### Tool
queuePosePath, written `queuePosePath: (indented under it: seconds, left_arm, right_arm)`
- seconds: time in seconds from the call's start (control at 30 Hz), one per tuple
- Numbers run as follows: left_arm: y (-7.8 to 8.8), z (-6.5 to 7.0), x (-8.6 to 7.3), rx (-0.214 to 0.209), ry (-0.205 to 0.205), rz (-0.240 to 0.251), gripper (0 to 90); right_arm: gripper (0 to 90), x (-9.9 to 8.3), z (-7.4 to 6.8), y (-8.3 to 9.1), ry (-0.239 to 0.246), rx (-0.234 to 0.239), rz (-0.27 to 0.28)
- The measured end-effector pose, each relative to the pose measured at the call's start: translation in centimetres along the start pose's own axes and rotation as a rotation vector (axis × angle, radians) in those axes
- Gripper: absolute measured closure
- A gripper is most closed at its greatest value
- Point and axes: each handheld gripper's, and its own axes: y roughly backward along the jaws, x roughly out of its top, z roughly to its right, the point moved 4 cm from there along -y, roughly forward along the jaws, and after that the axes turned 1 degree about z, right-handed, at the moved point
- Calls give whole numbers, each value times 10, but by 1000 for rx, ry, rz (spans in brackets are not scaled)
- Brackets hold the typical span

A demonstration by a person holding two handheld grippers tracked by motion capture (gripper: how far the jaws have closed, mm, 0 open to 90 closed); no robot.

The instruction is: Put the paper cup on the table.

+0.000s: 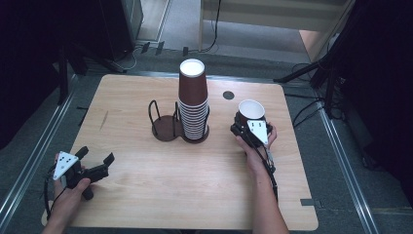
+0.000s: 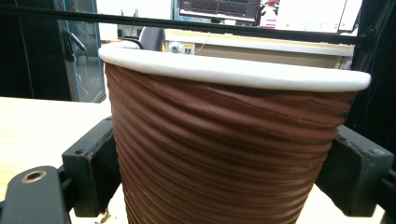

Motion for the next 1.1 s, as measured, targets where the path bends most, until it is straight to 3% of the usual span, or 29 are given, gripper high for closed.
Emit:
queuePosePath:
  seconds: [0.63, 0.9, 1.1]
  left_arm:
    - [0, 1, 0, -11, -3, 2, 0]
    - [0, 1, 0, -10, -3, 4, 0]
    - [0, 1, 0, -9, 3, 4, 0]
  right_arm:
    - [109, -9, 4, -5, -10, -2, -69]
    - [104, -10, 5, -6, -44, -12, -95]
    - [84, -9, 5, -5, -69, 9, -118]
